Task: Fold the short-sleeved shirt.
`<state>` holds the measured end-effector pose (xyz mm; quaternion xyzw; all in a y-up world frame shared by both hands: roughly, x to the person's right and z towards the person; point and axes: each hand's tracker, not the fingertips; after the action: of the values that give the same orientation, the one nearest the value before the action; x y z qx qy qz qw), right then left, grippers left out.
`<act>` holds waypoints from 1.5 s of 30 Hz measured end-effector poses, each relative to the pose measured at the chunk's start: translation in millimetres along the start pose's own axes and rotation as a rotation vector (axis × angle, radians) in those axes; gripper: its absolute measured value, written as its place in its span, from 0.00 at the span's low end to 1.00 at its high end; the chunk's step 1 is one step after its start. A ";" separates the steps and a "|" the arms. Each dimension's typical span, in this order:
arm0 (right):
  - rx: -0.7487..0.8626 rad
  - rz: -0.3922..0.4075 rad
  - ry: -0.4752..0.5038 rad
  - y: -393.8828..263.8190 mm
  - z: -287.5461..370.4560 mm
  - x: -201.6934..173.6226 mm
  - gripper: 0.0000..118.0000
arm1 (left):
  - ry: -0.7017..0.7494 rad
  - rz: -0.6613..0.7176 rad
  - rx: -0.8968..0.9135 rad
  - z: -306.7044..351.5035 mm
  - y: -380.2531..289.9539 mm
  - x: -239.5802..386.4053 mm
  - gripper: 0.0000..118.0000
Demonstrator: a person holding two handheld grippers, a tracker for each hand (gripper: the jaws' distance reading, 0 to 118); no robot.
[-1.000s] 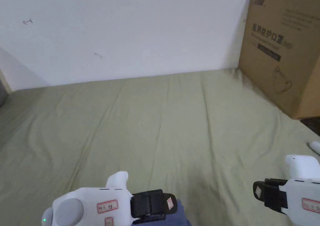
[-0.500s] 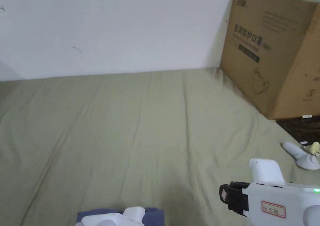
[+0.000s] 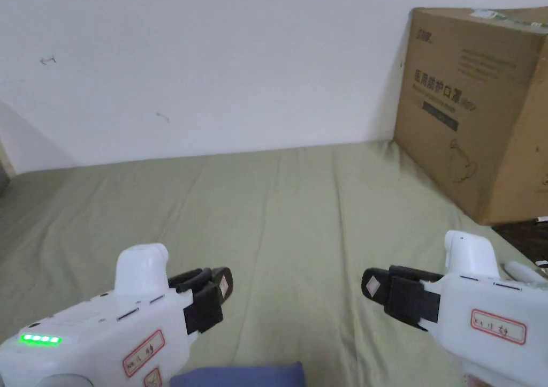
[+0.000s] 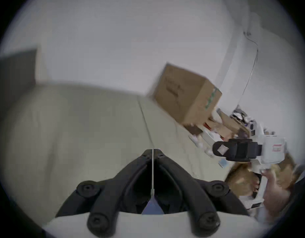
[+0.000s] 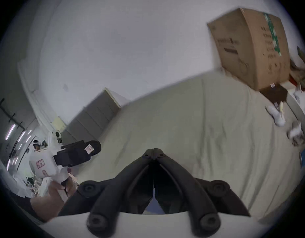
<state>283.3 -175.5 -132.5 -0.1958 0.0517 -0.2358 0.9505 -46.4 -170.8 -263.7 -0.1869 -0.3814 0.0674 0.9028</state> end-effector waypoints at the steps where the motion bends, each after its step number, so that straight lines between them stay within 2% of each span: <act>1: 0.054 0.032 0.006 7.8 3.2 -14.4 0.00 | 0.052 -0.035 0.063 10.9 8.1 3.0 0.01; 4: 0.206 0.219 -0.057 25.8 9.5 -60.5 0.00 | 0.181 -0.095 0.197 34.7 24.2 7.1 0.01; 6: 0.297 0.343 -0.178 27.7 4.9 -84.2 0.00 | 0.212 -0.081 0.224 37.9 25.1 2.0 0.01; 8: 0.341 0.392 -0.299 25.0 -6.5 -92.0 0.00 | 0.282 -0.088 0.234 40.1 21.0 0.8 0.01; 10: 0.308 0.383 -0.377 20.8 -23.9 -85.8 0.00 | 0.365 -0.118 0.244 38.6 9.9 0.0 0.01; 14: 0.250 0.233 -0.433 1.2 -25.9 -73.0 0.00 | 0.394 -0.049 0.211 46.6 -10.6 -4.9 0.01; 16: 0.231 0.245 -0.448 -5.3 -27.7 -67.1 0.00 | 0.400 -0.026 0.209 48.1 -13.5 -8.2 0.01; 18: 0.191 0.255 -0.505 -9.1 -30.2 -62.2 0.00 | 0.410 -0.027 0.200 47.3 -12.6 -11.5 0.01; 22: 0.176 0.212 -0.493 -9.1 -28.2 -52.2 0.00 | 0.422 -0.034 0.187 43.3 -10.9 -13.5 0.01; 26: 0.181 0.222 -0.502 -7.3 -26.0 -52.2 0.00 | 0.411 -0.039 0.164 39.0 -13.1 -13.4 0.01; 28: 0.212 0.220 -0.453 -7.3 -21.5 -54.0 0.00 | 0.390 -0.038 0.150 39.3 -13.8 -15.1 0.01; 30: 0.238 0.218 -0.305 -14.7 -17.3 -53.7 0.00 | 0.358 -0.042 0.133 44.2 -15.7 -19.2 0.01; 31: 0.223 0.226 -0.267 -21.7 -19.6 -53.9 0.00 | 0.353 -0.048 0.122 46.6 -17.1 -22.5 0.01; 33: 0.089 0.238 -0.218 -43.0 -37.9 -50.3 0.00 | 0.364 -0.064 0.098 52.4 -23.0 -31.0 0.01; 34: -0.030 0.212 -0.187 -56.9 -52.1 -43.4 0.00 | 0.365 -0.067 0.084 55.1 -26.6 -36.6 0.01; 36: -0.318 0.118 -0.147 -88.1 -89.0 -25.5 0.00 | 0.351 -0.031 0.031 57.8 -34.8 -52.1 0.01; 38: -0.543 0.012 -0.146 -123.6 -122.0 -5.2 0.00 | 0.300 0.065 -0.022 58.6 -45.1 -71.1 0.01; 41: -0.668 -0.140 -0.155 -162.2 -145.7 23.2 0.00 | 0.199 0.203 -0.101 56.5 -63.7 -105.8 0.01; 43: -0.707 -0.167 -0.184 -177.9 -152.4 36.8 0.00 | 0.095 0.307 -0.151 53.1 -79.5 -129.4 0.01; 45: -0.675 -0.215 -0.138 -177.6 -152.6 47.1 0.00 | 0.034 0.422 -0.203 45.2 -97.1 -152.7 0.02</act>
<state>219.8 -394.9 -202.4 -0.5182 0.0416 -0.2902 0.8034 -187.7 -287.7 -298.4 -0.3534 -0.3236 0.2126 0.8516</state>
